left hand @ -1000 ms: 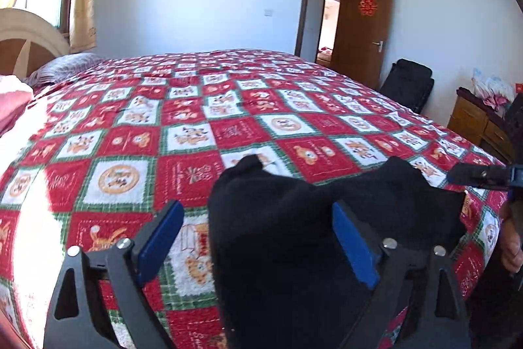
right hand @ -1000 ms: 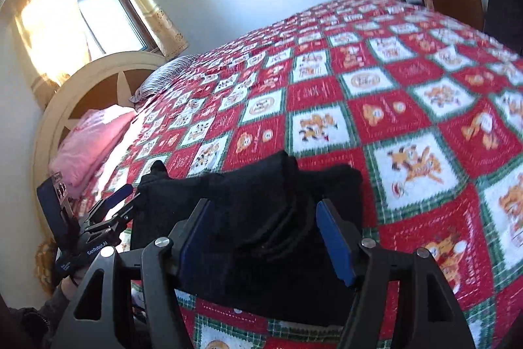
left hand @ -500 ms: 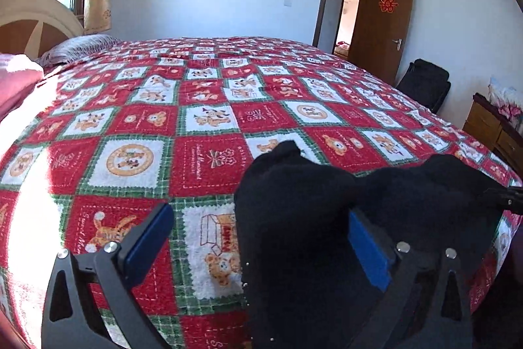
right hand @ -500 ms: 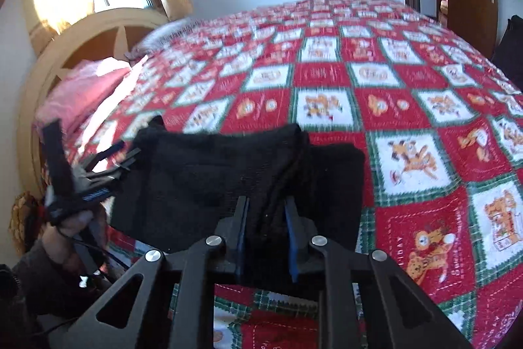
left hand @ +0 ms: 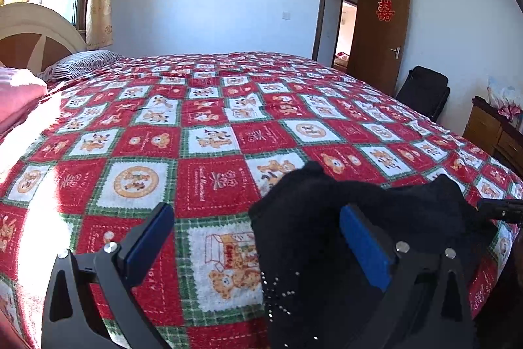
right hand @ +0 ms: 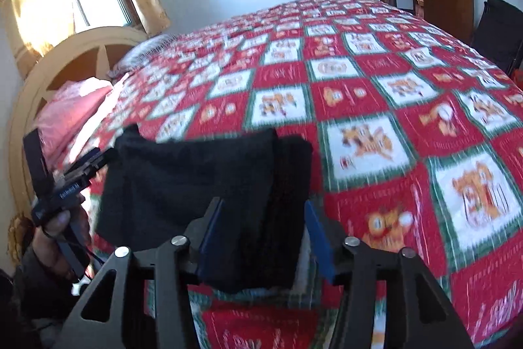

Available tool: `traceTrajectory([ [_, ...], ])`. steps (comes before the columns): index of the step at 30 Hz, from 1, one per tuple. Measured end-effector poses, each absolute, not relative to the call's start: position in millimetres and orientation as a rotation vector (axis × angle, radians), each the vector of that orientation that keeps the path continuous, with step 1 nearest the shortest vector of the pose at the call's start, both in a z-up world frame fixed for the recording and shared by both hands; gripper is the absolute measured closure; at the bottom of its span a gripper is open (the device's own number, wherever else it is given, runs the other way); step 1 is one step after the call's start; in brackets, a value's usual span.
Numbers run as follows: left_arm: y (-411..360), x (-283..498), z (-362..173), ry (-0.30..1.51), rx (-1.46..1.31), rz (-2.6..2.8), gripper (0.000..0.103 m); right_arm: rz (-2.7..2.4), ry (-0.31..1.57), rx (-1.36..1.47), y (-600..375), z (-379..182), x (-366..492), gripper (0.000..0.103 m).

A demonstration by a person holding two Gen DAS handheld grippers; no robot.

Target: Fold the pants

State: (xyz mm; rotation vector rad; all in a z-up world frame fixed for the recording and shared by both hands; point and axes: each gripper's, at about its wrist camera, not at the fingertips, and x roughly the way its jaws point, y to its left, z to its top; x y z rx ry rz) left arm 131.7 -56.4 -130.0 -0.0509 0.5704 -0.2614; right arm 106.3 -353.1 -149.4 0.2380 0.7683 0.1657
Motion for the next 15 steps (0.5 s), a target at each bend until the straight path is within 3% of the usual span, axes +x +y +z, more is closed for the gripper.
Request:
traceTrajectory([
  [7,-50,160,-139,0.615,-0.043,-0.218,0.0,0.229,0.818,0.37,-356,-159,170,0.05],
  [8,-51,163,-141,0.627,-0.037,-0.21,0.0,0.228,0.834,0.366,-353,-164,174,0.072],
  [9,-50,164,-143,0.631,-0.036,-0.206,0.0,0.196,0.835,0.339,-351,-165,173,0.084],
  [15,-57,172,-149,0.651,-0.016,-0.187,0.0,0.084,0.741,0.282,-364,-150,161,0.095],
])
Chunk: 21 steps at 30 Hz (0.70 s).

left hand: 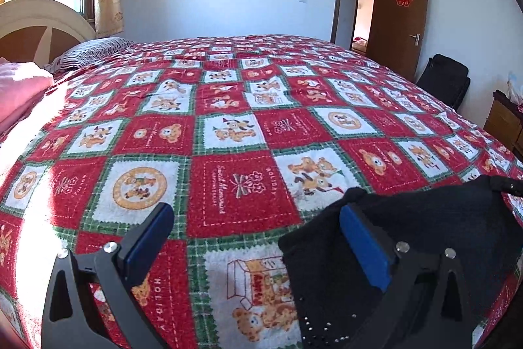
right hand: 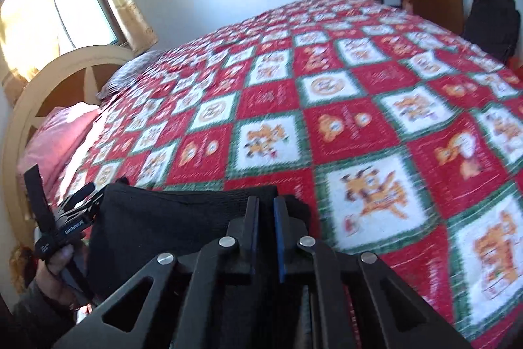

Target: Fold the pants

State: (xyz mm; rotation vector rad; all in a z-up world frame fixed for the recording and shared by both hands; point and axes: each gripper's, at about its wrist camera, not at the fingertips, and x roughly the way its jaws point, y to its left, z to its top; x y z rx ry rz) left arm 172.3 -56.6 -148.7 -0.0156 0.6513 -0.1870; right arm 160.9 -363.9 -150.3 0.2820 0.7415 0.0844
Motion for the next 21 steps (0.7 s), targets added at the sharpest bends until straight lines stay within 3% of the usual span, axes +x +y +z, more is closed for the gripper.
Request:
traceTrajectory([
  [7,-60,174,-150,0.659,-0.004,-0.182,0.0,0.062,0.787,0.287,-374,-169,169,0.099],
  [16,-60,160,-139,0.64,-0.002,-0.189,0.0,0.041,0.684,0.179,-356,-139,129,0.096],
  [18,-61,158,-138,0.641,-0.004,-0.194,0.0,0.084,0.658,0.154,-345,-132,113,0.081],
  [20,-61,157,-137,0.644,-0.012,-0.197,0.0,0.163,0.656,0.137,-331,-131,99,0.047],
  [21,-61,156,-136,0.646,-0.017,-0.199,0.0,0.195,0.668,0.129,-324,-133,95,0.045],
])
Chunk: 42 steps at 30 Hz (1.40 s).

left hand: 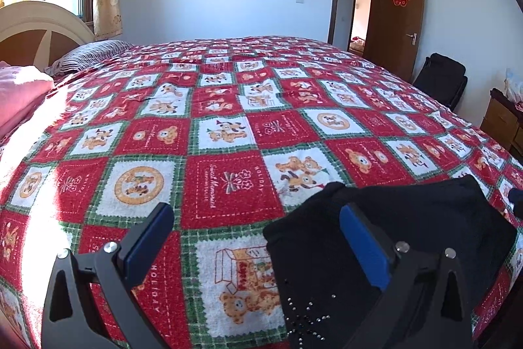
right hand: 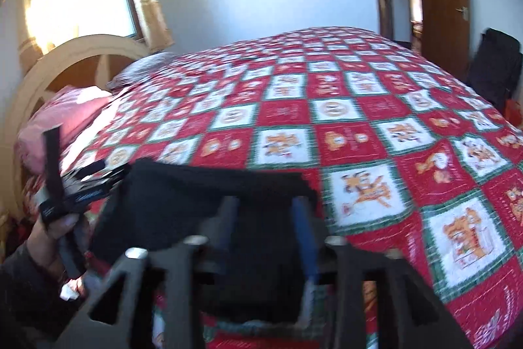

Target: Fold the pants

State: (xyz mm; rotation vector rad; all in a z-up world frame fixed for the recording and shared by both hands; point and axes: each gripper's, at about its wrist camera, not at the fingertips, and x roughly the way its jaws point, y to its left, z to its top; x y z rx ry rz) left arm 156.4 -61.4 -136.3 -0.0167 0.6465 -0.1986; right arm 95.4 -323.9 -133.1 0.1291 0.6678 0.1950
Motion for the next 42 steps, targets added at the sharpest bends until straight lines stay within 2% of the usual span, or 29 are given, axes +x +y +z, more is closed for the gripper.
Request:
traceTrajectory([
  [7,-64,143,-130,0.638,-0.013,-0.226,0.0,0.21,0.826,0.056,-311,-173,100,0.046],
  [15,-71,125,-132,0.652,-0.001,-0.259,0.0,0.159,0.874,0.042,-330,-182,98,0.046],
  [19,-78,109,-134,0.631,0.054,-0.271,0.0,0.168,0.842,0.078,-333,-171,96,0.046],
  [26,-87,114,-150,0.656,0.124,-0.241,0.0,0.237,0.661,0.145,-324,-128,111,0.045],
  [32,-73,121,-157,0.701,0.029,-0.282,0.0,0.196,0.807,0.27,-339,-172,176,0.045],
  [37,-79,115,-128,0.581,0.039,-0.267,0.0,0.175,0.745,0.248,-342,-155,154,0.045],
  [42,-92,143,-123,0.584,0.135,-0.22,0.0,0.257,0.738,0.198,-325,-143,117,0.045],
])
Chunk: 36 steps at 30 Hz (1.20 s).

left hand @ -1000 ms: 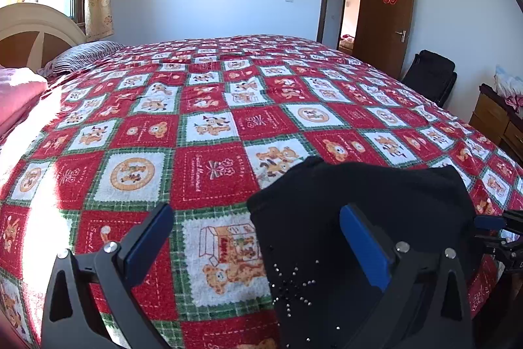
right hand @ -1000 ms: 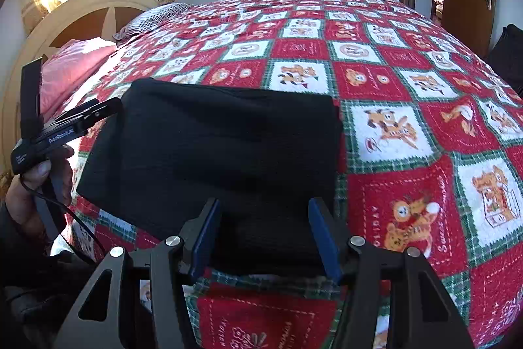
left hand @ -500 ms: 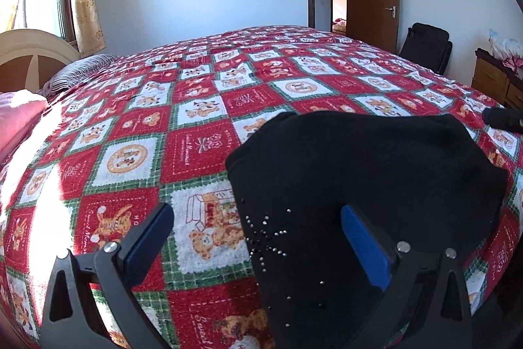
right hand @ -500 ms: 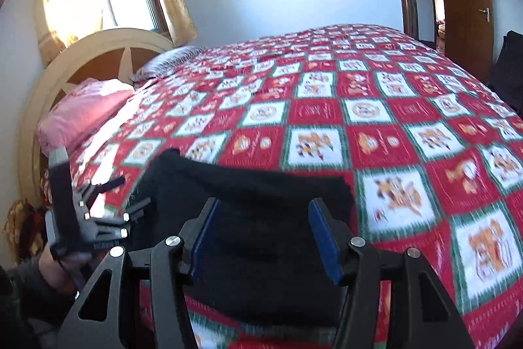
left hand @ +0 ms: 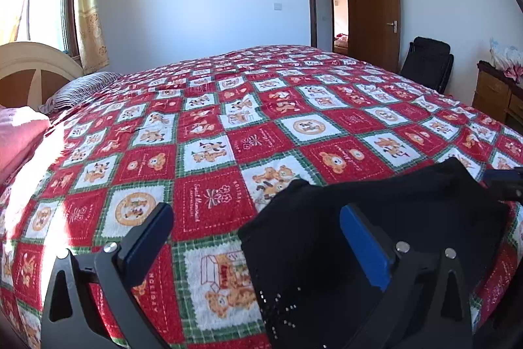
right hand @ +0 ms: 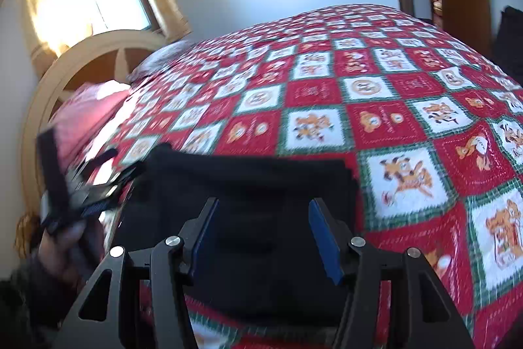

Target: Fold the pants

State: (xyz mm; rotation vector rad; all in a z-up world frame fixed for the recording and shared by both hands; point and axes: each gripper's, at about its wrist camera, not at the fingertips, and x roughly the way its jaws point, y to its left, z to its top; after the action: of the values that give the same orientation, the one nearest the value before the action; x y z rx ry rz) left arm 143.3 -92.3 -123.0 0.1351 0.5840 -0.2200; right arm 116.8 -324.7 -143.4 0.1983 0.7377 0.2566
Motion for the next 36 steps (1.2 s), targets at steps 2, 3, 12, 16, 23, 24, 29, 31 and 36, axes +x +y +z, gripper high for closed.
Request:
traceTrajectory([
  [2,-93,156,-131,0.62,0.153,-0.193,0.0,0.271,0.784,0.145,-315,-151,104,0.045],
  [3,-92,160,-135,0.641,0.139,-0.201,0.0,0.264,0.821,0.126,-313,-159,100,0.045],
  [12,-83,168,-151,0.662,0.026,-0.249,0.0,0.231,0.818,0.041,-312,-185,88,0.045],
  [16,-80,168,-147,0.675,0.011,-0.256,0.0,0.223,0.806,-0.014,-305,-183,87,0.045],
  [23,-70,155,-141,0.683,-0.034,-0.263,0.0,0.261,0.762,0.057,-315,-170,83,0.045],
  [24,-67,153,-140,0.679,-0.049,-0.267,0.0,0.263,0.751,0.074,-317,-167,83,0.045],
  [29,-66,142,-131,0.661,-0.056,-0.28,0.0,0.235,0.694,0.12,-328,-156,80,0.045],
  [31,-67,136,-126,0.646,-0.053,-0.29,0.0,0.223,0.671,0.139,-333,-151,79,0.045],
  [36,-73,127,-127,0.652,-0.051,-0.336,0.0,0.181,0.676,0.218,-356,-155,87,0.044],
])
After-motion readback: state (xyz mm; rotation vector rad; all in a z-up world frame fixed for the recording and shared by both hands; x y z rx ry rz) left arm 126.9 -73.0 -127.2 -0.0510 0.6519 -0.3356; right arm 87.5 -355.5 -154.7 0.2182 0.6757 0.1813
